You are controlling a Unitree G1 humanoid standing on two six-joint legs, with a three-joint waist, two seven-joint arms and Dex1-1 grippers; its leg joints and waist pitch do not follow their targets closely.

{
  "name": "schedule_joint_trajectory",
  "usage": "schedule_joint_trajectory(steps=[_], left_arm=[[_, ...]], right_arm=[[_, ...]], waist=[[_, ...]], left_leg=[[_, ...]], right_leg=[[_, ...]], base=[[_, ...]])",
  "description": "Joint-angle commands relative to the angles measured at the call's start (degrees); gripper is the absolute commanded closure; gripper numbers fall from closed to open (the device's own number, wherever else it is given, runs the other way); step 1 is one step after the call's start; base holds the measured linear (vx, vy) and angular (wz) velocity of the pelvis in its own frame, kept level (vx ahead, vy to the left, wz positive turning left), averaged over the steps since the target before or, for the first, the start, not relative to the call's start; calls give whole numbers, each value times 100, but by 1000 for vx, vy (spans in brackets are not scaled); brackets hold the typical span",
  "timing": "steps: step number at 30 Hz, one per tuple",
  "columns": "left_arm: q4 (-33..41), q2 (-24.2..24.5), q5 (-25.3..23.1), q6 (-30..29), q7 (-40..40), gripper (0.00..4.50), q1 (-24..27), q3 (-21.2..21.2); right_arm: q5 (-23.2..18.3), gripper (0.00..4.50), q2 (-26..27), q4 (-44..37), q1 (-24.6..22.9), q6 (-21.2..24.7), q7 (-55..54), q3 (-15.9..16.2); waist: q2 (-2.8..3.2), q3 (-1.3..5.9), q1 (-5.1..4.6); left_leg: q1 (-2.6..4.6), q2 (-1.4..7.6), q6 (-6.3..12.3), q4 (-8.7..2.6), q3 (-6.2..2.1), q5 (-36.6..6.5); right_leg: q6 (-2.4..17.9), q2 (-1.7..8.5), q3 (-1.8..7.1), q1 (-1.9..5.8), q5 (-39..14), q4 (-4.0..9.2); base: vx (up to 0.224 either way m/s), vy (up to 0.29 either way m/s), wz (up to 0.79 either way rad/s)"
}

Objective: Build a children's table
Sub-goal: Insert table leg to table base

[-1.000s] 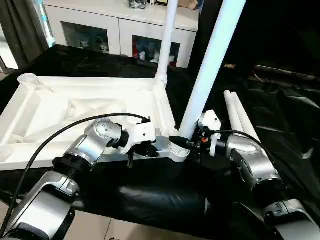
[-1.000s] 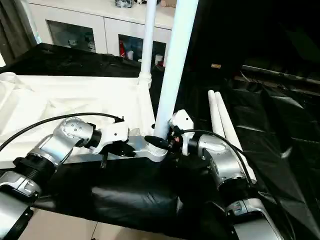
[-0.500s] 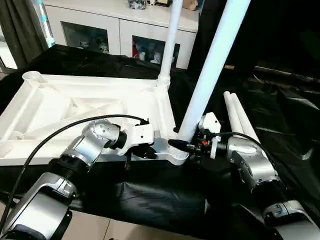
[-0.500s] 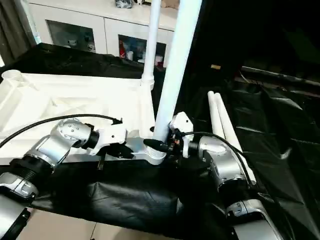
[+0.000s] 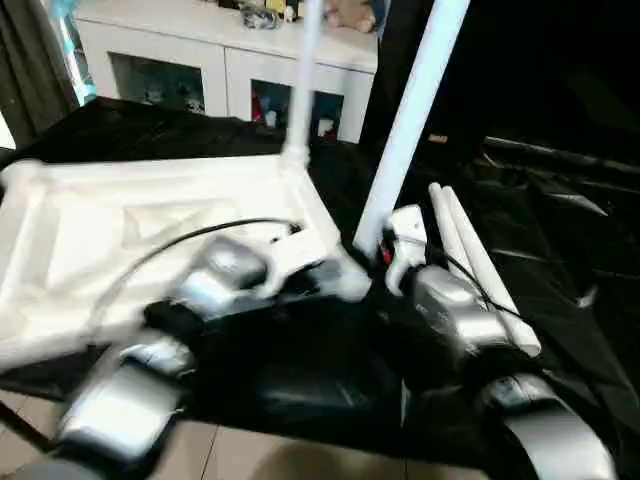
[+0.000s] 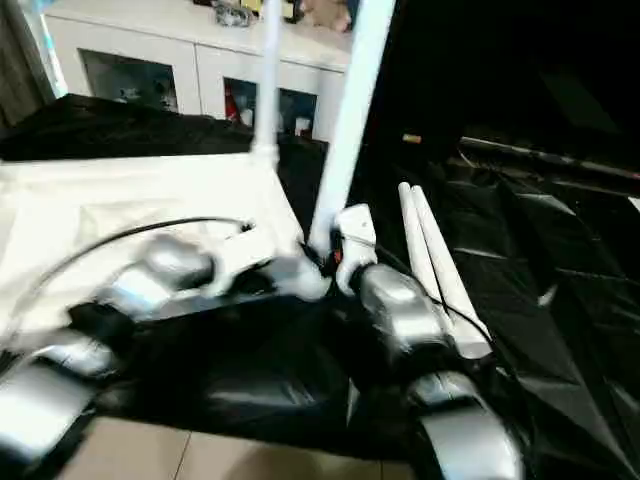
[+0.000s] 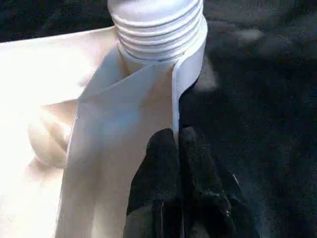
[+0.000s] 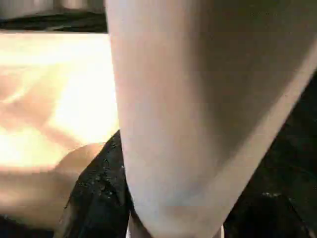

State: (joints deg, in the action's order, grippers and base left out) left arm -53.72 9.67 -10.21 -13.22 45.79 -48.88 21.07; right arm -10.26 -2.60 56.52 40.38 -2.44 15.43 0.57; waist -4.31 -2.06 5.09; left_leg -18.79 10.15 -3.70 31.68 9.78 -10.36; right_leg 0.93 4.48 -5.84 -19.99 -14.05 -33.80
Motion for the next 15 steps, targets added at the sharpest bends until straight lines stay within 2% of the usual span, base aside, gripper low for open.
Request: schedule_joint_trajectory(steps=[1, 3, 4, 5, 7, 10, 13, 15], left_arm=[[-262, -119, 30, -187, -434, 450, -117, -99], [-708, -538, -79, -337, -1196, 450, -287, -161], [-774, -640, -68, -385, -1324, 450, -319, -196], [-774, -640, -68, -385, -1324, 450, -319, -196], [-898, -837, -22, -483, -1541, 450, -392, -288], [-1030, -889, -25, -478, -1623, 450, -453, -329], [-1200, -890, -41, -420, -1679, 450, -518, -346], [-1300, -858, -67, -369, -1672, 450, -557, -351]], right_arm=[[113, 260, -16, 806, -367, 582, -609, -127], [59, 260, 326, 1081, -201, 554, -1193, -169], [52, 260, 390, 1138, -166, 550, -1309, -179], [52, 260, 390, 1138, -166, 550, -1309, -179], [112, 260, 502, 1259, -88, 518, -1509, -199], [178, 260, 538, 1351, -20, 504, -1581, -245], [238, 260, 556, 1439, 44, 495, -1619, -277], [219, 260, 558, 1497, 84, 510, -1590, -320]], waist=[[108, 108, -49], [128, 128, -22], [132, 118, -42], [126, 114, -20], [110, 99, -13], [99, 102, -19], [100, 91, -29], [105, 91, -33]], left_leg=[[133, 407, -390, -474, -296, -3331], [124, 428, -376, -510, -286, -3242], [118, 422, -385, -516, -267, -3244], [146, 415, -415, -518, -266, -3350], [134, 401, -366, -518, -269, -3446], [111, 385, -312, -525, -301, -3534], [148, 372, -297, -519, -320, -3714], [116, 380, -285, -538, -344, -3767]], right_leg=[[411, 645, 356, -122, -3455, 710], [504, 629, 376, -112, -2931, 683], [540, 607, 386, -129, -2819, 670], [536, 600, 390, -155, -2765, 674], [513, 613, 402, -154, -2841, 693], [353, 637, 381, -140, -3147, 729], [260, 646, 364, -186, -3393, 772], [235, 663, 357, -159, -3422, 781]], base=[[0, 0, 0], [0, 0, 0], [0, 0, 0], [0, 0, 0], [0, 0, 0], [0, 0, 0], [0, 0, 0], [0, 0, 0]])
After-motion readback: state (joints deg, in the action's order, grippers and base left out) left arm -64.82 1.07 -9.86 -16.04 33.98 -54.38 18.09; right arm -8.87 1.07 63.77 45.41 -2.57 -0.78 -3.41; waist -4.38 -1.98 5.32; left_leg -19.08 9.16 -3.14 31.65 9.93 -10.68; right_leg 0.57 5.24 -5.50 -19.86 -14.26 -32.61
